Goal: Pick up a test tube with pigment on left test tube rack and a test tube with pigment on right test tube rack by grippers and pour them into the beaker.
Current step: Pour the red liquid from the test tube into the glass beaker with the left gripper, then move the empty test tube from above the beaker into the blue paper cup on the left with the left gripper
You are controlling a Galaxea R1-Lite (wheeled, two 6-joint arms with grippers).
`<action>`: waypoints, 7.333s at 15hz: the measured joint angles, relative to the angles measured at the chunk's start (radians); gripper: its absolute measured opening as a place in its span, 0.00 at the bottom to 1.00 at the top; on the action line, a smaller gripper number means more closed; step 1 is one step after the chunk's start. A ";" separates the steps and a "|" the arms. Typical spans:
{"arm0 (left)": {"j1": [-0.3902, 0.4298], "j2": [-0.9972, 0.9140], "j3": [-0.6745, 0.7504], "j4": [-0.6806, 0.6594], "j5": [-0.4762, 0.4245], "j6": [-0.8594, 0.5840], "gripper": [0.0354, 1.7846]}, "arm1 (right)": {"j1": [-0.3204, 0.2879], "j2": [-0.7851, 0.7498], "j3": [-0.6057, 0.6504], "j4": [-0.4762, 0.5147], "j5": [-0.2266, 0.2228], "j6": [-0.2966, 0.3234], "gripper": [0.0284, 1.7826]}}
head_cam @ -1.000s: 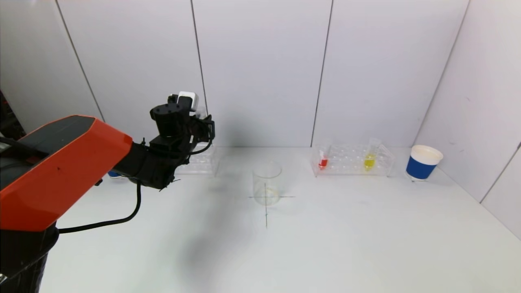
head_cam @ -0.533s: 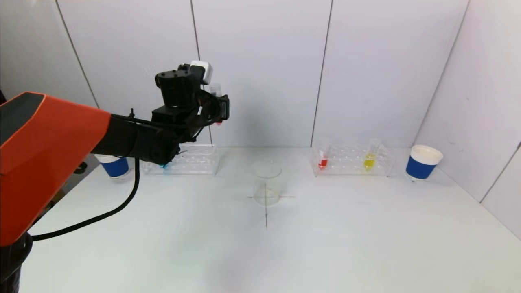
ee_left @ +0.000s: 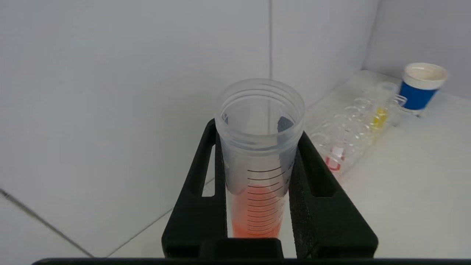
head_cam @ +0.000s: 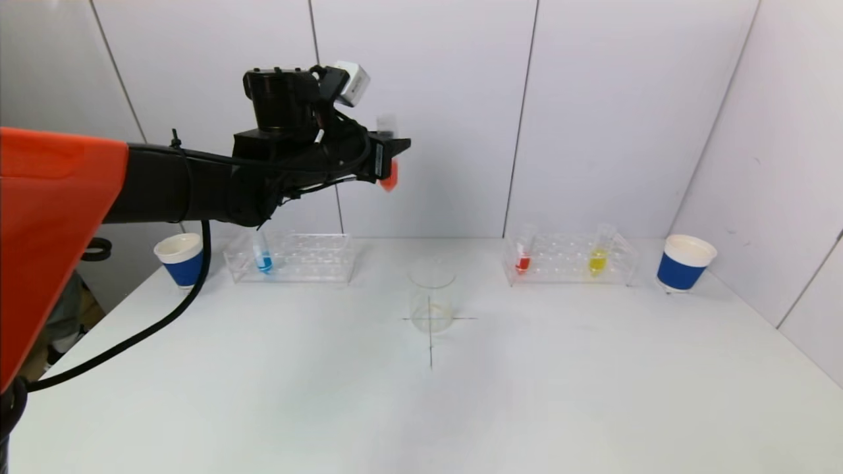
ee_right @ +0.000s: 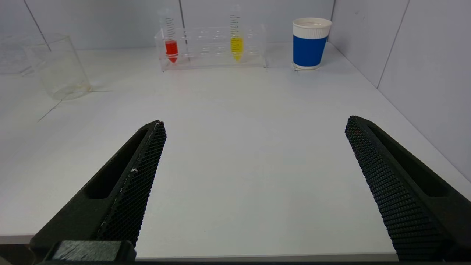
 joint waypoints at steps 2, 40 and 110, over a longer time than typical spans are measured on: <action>0.000 0.001 -0.020 0.011 -0.108 0.067 0.26 | 0.000 0.000 0.000 0.000 0.000 0.000 0.99; 0.044 0.291 -0.006 -0.003 -0.444 1.686 0.26 | 0.000 0.000 0.000 0.000 0.000 0.000 0.99; 0.404 -0.277 -0.162 0.659 0.441 -0.003 0.26 | 0.000 0.000 0.000 0.000 0.000 0.000 0.99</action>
